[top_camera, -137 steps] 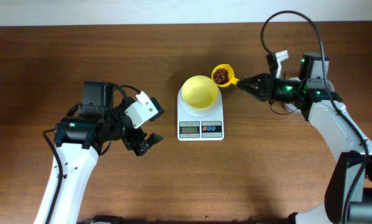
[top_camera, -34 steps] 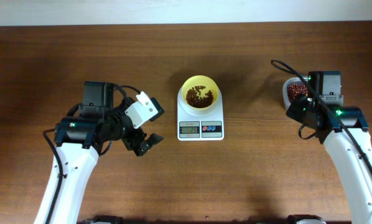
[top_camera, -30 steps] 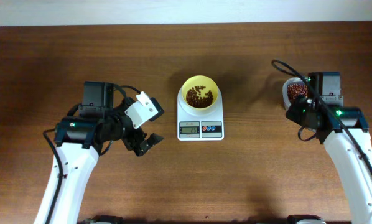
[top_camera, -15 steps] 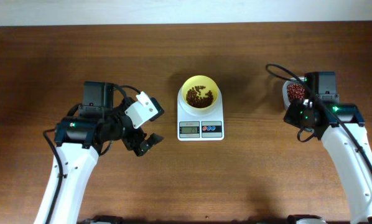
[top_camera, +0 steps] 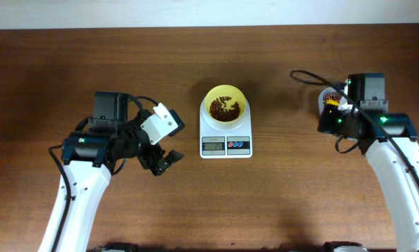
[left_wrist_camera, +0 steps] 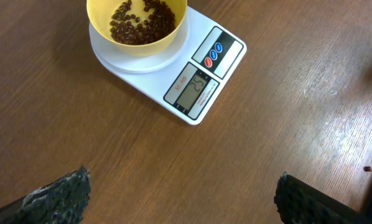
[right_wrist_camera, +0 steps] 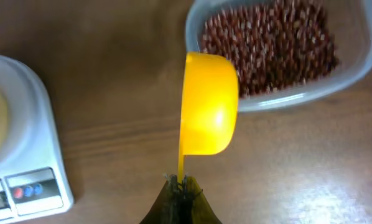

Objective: Scoop item into bowl and weigh 50g on scale
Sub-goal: 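Move the empty scoop back to the bean tub with the right gripper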

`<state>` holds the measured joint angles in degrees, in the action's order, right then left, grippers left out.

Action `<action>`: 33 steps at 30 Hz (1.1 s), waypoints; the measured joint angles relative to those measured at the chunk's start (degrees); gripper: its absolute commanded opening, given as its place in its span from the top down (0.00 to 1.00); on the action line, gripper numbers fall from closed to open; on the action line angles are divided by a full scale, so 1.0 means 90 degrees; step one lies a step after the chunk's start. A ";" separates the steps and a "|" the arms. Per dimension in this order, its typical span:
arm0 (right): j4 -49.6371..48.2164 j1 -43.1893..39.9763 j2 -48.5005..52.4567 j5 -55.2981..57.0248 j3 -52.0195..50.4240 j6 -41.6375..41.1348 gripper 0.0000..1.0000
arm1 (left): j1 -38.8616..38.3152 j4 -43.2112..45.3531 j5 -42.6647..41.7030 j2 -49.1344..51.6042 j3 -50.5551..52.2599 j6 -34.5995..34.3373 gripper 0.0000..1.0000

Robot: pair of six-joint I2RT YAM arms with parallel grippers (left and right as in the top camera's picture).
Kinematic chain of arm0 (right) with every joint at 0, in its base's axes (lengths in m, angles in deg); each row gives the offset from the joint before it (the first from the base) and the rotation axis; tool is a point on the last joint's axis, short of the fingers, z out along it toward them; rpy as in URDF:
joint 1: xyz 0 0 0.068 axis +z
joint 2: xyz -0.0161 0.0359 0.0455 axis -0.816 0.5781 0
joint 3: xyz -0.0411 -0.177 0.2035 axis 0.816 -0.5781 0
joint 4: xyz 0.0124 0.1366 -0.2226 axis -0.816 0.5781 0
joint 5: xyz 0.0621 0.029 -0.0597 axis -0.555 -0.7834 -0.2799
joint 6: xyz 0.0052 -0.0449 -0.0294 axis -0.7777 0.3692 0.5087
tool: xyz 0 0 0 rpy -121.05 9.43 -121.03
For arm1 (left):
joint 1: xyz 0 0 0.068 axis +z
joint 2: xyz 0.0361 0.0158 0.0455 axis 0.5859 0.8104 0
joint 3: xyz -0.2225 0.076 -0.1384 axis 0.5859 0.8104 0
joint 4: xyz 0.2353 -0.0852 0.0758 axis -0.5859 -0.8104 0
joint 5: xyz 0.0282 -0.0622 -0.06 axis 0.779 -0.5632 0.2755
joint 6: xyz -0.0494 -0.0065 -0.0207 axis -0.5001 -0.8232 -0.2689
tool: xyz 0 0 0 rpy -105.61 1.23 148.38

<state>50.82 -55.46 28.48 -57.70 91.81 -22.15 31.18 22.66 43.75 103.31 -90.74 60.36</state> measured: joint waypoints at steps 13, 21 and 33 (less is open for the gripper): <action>-0.0903 0.0000 0.0483 0.1022 0.0051 0.0869 0.96 | 0.0000 0.0000 0.0000 0.0000 0.0000 0.0000 0.01; -0.1399 -0.0007 0.1236 0.2324 0.0051 0.1933 0.96 | 0.0000 0.0000 0.0000 0.0000 0.0000 0.0000 0.01; -0.1491 -0.0355 0.1775 0.3055 0.0051 0.2101 0.96 | 0.0000 -0.0002 0.0000 0.0000 0.0000 0.0000 0.01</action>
<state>37.40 -58.65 44.45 -30.21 92.27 -3.25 31.18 22.64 43.75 103.31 -90.74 60.36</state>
